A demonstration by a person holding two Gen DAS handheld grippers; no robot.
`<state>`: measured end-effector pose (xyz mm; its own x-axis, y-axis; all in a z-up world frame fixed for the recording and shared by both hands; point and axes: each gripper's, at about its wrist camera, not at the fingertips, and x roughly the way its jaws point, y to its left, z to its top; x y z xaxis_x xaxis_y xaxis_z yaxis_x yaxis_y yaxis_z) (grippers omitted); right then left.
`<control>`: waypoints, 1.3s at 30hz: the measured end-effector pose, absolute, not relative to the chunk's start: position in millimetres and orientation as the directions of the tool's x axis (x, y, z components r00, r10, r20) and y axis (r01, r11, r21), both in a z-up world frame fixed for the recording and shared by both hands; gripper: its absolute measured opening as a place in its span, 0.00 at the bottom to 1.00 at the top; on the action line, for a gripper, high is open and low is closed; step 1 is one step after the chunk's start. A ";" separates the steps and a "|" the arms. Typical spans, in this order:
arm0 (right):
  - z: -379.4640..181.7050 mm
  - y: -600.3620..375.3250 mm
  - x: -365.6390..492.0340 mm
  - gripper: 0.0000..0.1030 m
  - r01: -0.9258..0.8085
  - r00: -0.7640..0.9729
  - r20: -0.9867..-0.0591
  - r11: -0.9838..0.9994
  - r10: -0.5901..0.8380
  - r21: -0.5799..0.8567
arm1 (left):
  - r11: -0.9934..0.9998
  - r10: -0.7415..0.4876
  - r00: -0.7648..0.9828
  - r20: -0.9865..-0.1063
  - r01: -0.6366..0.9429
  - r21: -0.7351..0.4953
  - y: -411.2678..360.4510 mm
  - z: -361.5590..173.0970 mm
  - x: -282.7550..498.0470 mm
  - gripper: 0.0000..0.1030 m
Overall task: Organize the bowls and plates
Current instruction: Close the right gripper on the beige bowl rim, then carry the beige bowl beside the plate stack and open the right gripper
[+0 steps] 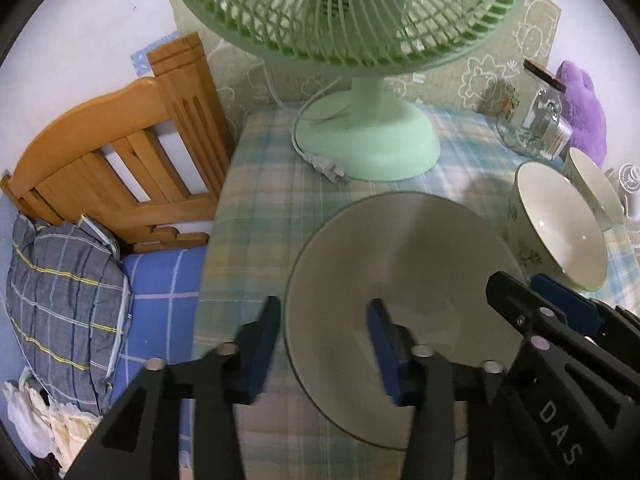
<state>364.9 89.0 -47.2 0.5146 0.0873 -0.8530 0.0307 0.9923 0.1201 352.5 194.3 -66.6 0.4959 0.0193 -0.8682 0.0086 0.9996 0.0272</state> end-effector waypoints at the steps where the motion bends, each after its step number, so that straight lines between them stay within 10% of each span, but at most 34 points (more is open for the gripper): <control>1: -49.8 89.4 366.0 0.31 0.029 0.507 -0.857 0.992 0.089 0.120 | 1.000 0.020 0.493 -0.870 0.008 0.028 194.0 -67.7 353.1 0.33; 5: -54.5 93.7 368.6 0.12 0.018 0.494 -0.865 0.993 0.089 0.113 | 0.999 0.045 0.500 -0.865 0.001 0.052 193.0 -67.8 352.4 0.27; 39: -27.9 21.3 261.3 0.12 0.013 0.455 -0.887 0.996 0.071 0.087 | 0.998 0.049 0.459 -0.887 0.004 0.057 108.8 -42.5 240.7 0.26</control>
<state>261.3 21.3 -27.9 0.4554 0.0714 -0.8874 0.0129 0.9961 0.0868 240.7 108.8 -42.5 0.4586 0.0491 -0.8873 0.0038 0.9984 0.0572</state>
